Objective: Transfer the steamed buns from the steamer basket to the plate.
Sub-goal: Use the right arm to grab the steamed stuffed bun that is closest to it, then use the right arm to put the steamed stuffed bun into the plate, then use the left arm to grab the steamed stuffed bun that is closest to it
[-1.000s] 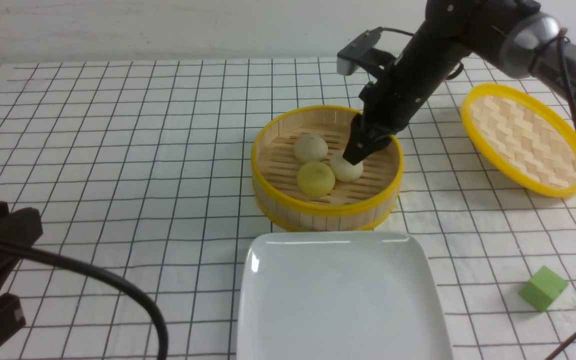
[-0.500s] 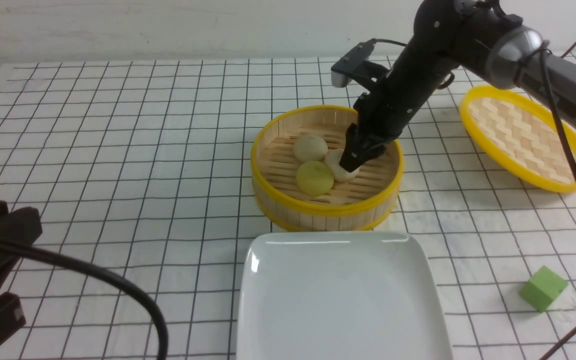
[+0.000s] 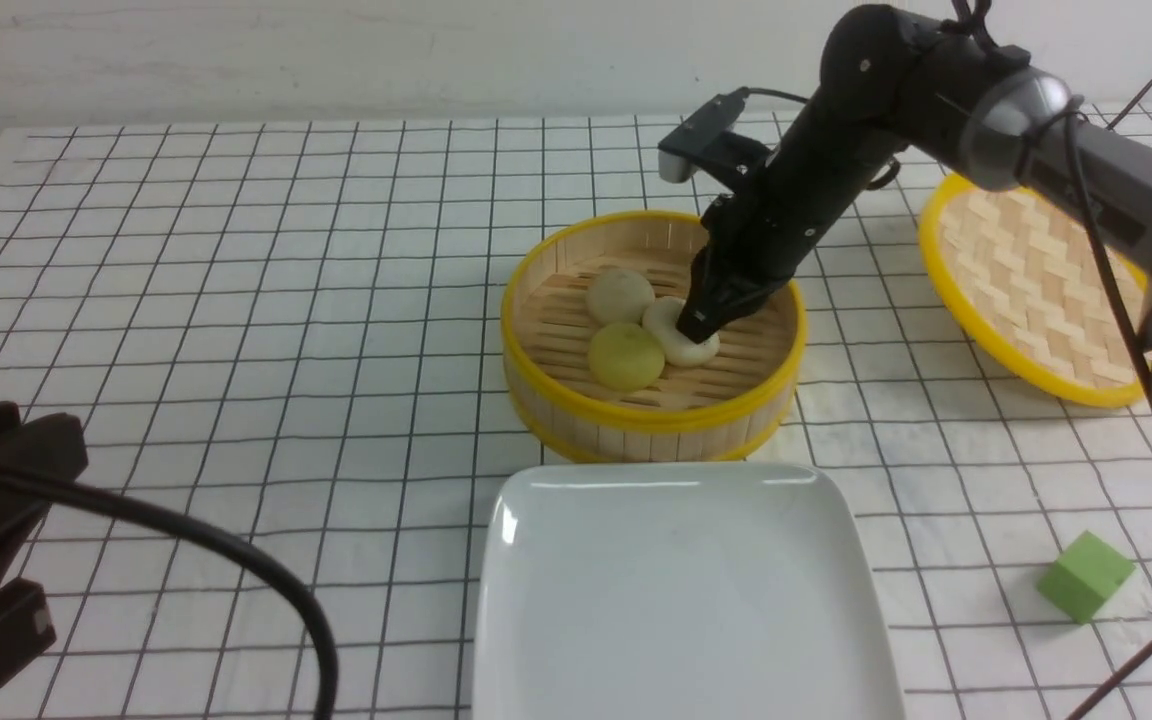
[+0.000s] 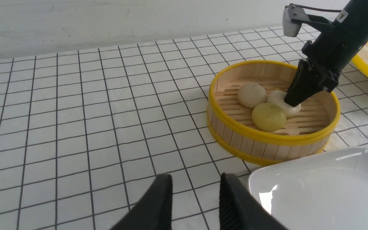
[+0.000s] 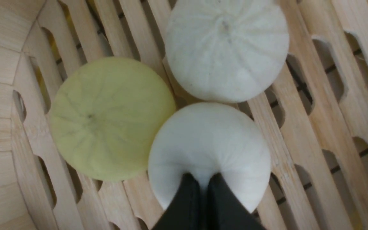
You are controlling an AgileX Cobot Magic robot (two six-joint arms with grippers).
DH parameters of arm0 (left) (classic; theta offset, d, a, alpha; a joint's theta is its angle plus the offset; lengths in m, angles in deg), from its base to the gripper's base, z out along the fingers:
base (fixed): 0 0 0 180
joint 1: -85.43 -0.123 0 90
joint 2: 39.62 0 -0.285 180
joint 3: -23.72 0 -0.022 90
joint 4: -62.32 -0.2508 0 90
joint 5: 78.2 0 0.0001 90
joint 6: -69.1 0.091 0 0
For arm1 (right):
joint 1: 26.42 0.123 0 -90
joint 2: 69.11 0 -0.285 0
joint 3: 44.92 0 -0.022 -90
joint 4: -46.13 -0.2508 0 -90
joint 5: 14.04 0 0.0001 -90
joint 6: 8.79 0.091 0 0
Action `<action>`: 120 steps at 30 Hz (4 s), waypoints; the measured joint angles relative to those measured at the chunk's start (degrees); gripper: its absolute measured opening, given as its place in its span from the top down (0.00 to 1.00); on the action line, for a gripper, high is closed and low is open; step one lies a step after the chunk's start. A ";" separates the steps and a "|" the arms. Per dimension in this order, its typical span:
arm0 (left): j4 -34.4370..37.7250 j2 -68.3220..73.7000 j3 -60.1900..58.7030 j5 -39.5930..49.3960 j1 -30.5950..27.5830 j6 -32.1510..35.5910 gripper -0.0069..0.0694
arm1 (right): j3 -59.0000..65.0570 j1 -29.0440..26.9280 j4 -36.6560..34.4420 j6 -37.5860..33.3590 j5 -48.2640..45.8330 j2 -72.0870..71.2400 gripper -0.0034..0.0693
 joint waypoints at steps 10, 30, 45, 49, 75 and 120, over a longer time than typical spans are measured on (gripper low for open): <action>-0.05 0.21 0.00 -1.19 0.00 0.00 0.59 | 0.13 0.00 1.07 4.67 -3.77 -14.79 0.93; -0.05 0.21 0.00 -4.18 0.00 0.00 0.59 | 31.22 7.27 4.07 19.16 -4.16 -30.55 0.92; 0.16 0.21 0.00 -4.18 0.00 0.00 0.59 | 47.56 7.99 7.45 15.84 5.39 -30.91 0.92; 0.16 0.21 0.00 -4.18 0.00 0.00 0.59 | 50.17 7.99 7.32 12.92 7.67 -30.91 0.92; 1.28 2.43 0.00 -1.85 0.00 0.00 0.59 | 48.02 7.99 10.31 13.47 16.29 -37.77 0.08; 8.69 56.62 37.14 11.20 15.71 28.40 0.59 | 64.84 7.99 23.02 37.02 3.59 -109.23 0.21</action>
